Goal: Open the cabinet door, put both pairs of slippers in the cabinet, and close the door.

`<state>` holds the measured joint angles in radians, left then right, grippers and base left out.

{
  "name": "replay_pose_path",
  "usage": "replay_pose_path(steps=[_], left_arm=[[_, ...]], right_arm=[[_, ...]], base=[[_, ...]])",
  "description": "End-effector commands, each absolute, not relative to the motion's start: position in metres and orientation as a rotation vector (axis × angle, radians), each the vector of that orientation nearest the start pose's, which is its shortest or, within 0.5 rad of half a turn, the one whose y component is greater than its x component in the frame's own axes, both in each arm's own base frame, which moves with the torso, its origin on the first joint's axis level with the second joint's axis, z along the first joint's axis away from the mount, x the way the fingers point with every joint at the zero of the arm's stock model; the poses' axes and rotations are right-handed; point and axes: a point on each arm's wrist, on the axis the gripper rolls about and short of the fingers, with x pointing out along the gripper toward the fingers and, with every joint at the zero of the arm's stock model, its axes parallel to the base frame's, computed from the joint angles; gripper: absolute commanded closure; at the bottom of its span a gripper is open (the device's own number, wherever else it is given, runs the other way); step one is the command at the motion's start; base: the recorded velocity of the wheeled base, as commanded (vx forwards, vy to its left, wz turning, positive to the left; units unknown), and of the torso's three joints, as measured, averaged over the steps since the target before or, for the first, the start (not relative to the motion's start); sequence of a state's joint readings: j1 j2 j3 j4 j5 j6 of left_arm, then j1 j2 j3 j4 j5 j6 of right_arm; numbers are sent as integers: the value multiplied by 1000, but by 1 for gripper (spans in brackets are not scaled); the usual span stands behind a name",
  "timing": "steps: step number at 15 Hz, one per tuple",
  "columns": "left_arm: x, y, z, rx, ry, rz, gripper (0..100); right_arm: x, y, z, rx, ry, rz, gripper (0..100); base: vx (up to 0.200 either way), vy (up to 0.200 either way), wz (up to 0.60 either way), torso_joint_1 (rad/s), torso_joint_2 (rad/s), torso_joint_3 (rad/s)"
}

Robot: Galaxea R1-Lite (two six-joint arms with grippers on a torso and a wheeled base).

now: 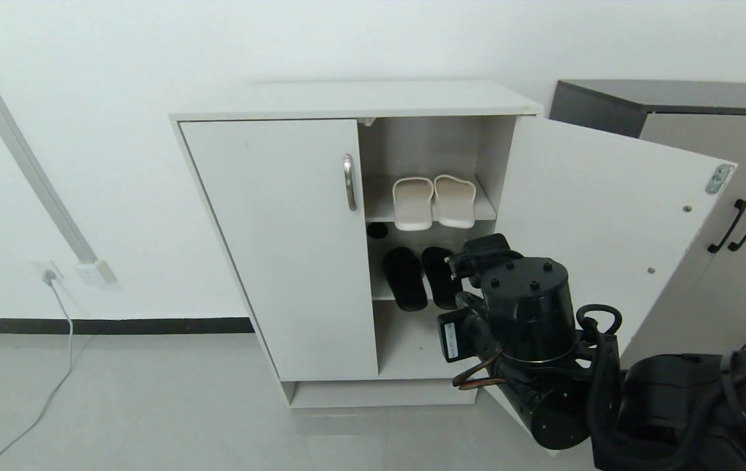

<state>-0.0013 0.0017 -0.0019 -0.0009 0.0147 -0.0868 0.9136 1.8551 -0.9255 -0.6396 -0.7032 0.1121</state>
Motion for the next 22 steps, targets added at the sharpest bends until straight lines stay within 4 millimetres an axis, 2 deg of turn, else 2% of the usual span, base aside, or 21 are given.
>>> replay_pose_path(steps=[1,11,22], left_arm=[[-23,0,76,-87,-2,14,100],[-23,0,76,-87,-2,14,100],[-23,0,76,-87,-2,14,100]], right_arm=[[221,262,166,-98,210,194,100],[219,259,168,-96,207,194,100],[218,258,165,-105,215,194,100]], base=[[0,0,0,90,-486,-359],[0,0,0,142,-472,-335],[0,0,0,211,-527,-315]])
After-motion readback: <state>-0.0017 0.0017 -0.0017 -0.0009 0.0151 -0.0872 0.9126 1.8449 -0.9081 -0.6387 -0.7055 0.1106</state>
